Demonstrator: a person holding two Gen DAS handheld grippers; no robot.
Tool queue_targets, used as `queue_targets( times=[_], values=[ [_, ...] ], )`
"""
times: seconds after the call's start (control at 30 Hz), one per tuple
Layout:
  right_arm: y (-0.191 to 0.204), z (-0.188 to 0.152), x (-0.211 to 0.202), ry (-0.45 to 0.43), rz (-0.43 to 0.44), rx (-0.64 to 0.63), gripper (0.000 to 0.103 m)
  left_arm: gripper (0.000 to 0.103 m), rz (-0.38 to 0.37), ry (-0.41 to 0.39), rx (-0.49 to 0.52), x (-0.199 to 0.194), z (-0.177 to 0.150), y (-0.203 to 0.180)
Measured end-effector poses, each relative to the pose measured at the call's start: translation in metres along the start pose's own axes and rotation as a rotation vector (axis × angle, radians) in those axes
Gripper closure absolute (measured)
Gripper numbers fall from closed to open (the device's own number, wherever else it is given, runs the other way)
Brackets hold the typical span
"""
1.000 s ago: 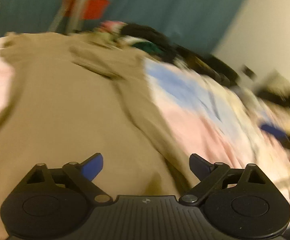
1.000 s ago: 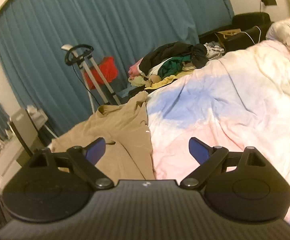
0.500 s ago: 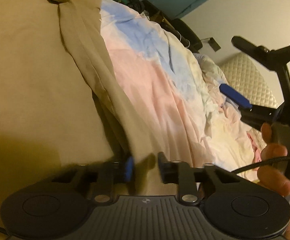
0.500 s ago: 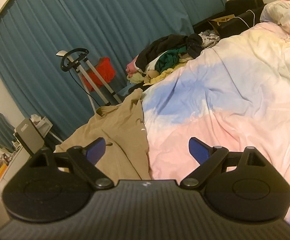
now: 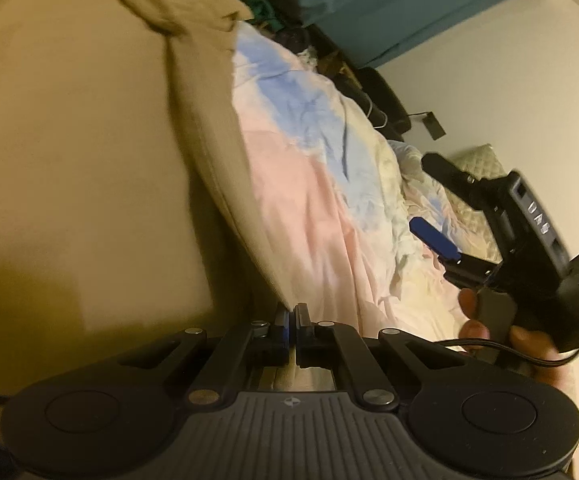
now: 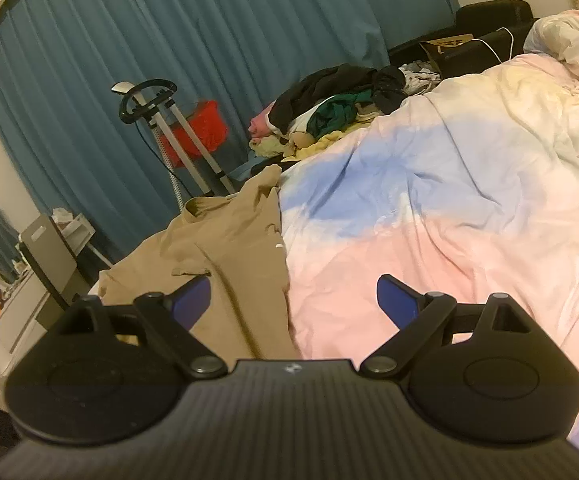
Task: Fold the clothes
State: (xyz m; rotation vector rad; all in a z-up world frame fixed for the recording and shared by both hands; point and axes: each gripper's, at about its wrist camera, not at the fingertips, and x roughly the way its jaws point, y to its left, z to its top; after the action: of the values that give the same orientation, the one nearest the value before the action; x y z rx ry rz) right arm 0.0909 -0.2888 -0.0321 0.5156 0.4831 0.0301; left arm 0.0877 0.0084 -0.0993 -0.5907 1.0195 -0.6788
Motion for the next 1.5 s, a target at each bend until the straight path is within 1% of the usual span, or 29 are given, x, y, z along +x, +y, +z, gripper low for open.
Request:
queue_targets(
  times=[0.07, 0.13, 0.27, 0.3, 0.37, 0.4, 0.47, 0.5, 0.53, 0.6, 0.7, 0.77, 0.9, 1.0, 1.07, 1.23, 1.37, 1.43, 1.5],
  values=[
    [-0.002, 0.001, -0.001, -0.002, -0.003, 0.008, 0.012, 0.101, 0.023, 0.024, -0.026, -0.012, 0.002, 0.004],
    [-0.003, 0.001, -0.001, -0.003, -0.009, 0.013, 0.012, 0.101, 0.071, 0.041, -0.021, -0.019, 0.003, 0.006],
    [-0.005, 0.001, 0.000, -0.003, -0.020, 0.020, 0.012, 0.101, 0.302, 0.107, 0.058, -0.014, 0.001, 0.007],
    [-0.005, 0.000, 0.000, -0.002, -0.021, 0.020, 0.012, 0.101, 0.341, 0.132, 0.065, -0.010, 0.001, 0.009],
    [-0.005, 0.001, 0.000, 0.000, -0.020, 0.020, 0.012, 0.098, 0.396, 0.172, 0.069, -0.004, 0.000, 0.014],
    [-0.005, 0.001, 0.000, 0.000, -0.022, 0.017, 0.012, 0.094, 0.408, 0.180, 0.076, -0.002, 0.001, 0.015],
    [-0.004, 0.001, 0.000, -0.002, -0.027, 0.009, 0.012, 0.082, 0.399, 0.173, 0.078, -0.004, 0.004, 0.015],
    [-0.004, 0.001, -0.001, -0.004, -0.029, 0.005, 0.012, 0.067, 0.388, 0.165, 0.074, -0.006, 0.007, 0.015],
    [-0.003, 0.002, -0.001, -0.007, -0.031, 0.003, 0.012, 0.056, 0.372, 0.152, 0.069, -0.008, 0.009, 0.014],
    [-0.003, 0.002, -0.002, -0.017, -0.034, 0.003, 0.012, 0.048, 0.354, 0.113, 0.051, -0.010, 0.017, 0.014],
    [-0.002, 0.004, 0.001, -0.032, -0.042, -0.005, 0.012, 0.043, 0.356, 0.061, 0.037, -0.015, 0.034, 0.018],
    [-0.002, 0.003, 0.007, -0.027, -0.052, -0.017, 0.012, 0.042, 0.377, 0.011, 0.044, -0.014, 0.049, 0.019],
    [-0.004, 0.003, 0.016, -0.008, -0.045, -0.012, 0.012, 0.037, 0.420, -0.096, 0.094, -0.013, 0.068, 0.016],
    [-0.003, 0.001, 0.021, -0.009, -0.037, -0.017, 0.012, 0.035, 0.431, -0.157, 0.135, -0.015, 0.072, 0.012],
    [-0.001, 0.000, 0.024, -0.009, -0.032, -0.026, 0.012, 0.034, 0.445, -0.187, 0.166, -0.015, 0.071, 0.007],
    [0.007, -0.005, 0.028, -0.008, -0.020, -0.063, 0.012, 0.022, 0.468, -0.249, 0.229, -0.016, 0.061, -0.004],
    [0.015, -0.008, 0.025, -0.032, -0.017, -0.100, 0.012, 0.017, 0.497, -0.273, 0.305, -0.017, 0.052, -0.017],
    [0.019, -0.010, 0.022, -0.047, -0.017, -0.116, 0.012, 0.009, 0.507, -0.293, 0.354, -0.021, 0.045, -0.024],
    [0.022, -0.013, 0.020, -0.058, -0.018, -0.127, 0.012, 0.005, 0.516, -0.316, 0.400, -0.024, 0.038, -0.031]
  ],
)
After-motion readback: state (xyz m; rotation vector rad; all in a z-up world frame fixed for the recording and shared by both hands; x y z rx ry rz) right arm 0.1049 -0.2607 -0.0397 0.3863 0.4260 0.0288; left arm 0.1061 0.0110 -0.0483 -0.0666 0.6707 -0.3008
